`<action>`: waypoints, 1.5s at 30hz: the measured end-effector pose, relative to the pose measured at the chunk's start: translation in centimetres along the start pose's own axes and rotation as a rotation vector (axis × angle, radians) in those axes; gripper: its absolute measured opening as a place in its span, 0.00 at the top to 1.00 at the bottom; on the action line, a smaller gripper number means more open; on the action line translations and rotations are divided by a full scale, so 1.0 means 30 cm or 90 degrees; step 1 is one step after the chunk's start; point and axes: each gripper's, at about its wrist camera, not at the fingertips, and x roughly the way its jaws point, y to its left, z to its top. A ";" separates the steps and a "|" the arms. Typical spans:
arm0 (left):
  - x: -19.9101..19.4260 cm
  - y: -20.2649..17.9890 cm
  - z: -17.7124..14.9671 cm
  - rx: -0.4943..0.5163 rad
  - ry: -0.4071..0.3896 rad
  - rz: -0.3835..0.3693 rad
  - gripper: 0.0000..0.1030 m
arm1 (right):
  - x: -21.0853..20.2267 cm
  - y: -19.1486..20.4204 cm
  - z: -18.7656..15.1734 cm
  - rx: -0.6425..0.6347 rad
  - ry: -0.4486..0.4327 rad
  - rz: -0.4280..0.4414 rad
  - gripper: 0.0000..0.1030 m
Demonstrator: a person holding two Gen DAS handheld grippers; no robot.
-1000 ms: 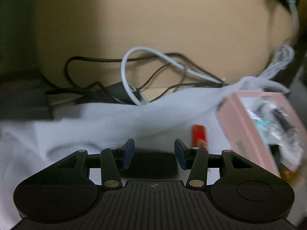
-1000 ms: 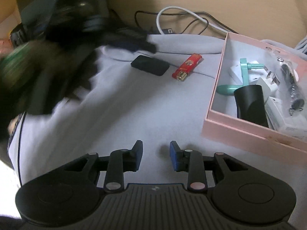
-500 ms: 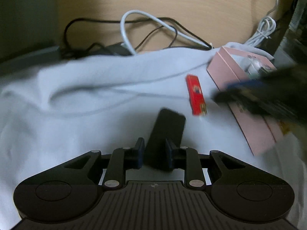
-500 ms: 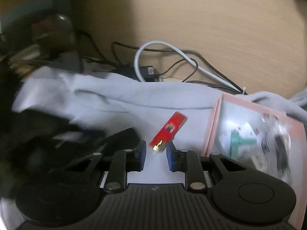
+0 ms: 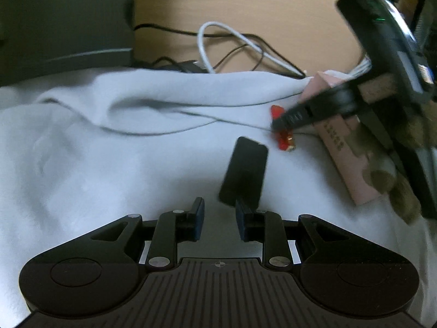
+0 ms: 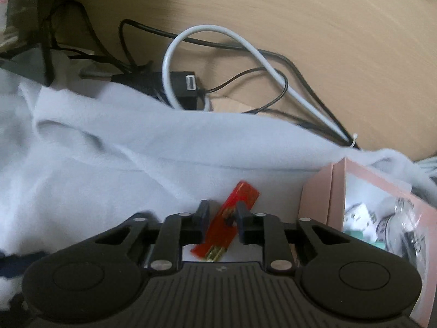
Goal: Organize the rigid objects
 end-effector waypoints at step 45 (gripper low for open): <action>0.120 -0.132 0.096 0.035 0.040 0.019 0.70 | -0.034 -0.120 0.009 0.093 0.034 0.081 0.69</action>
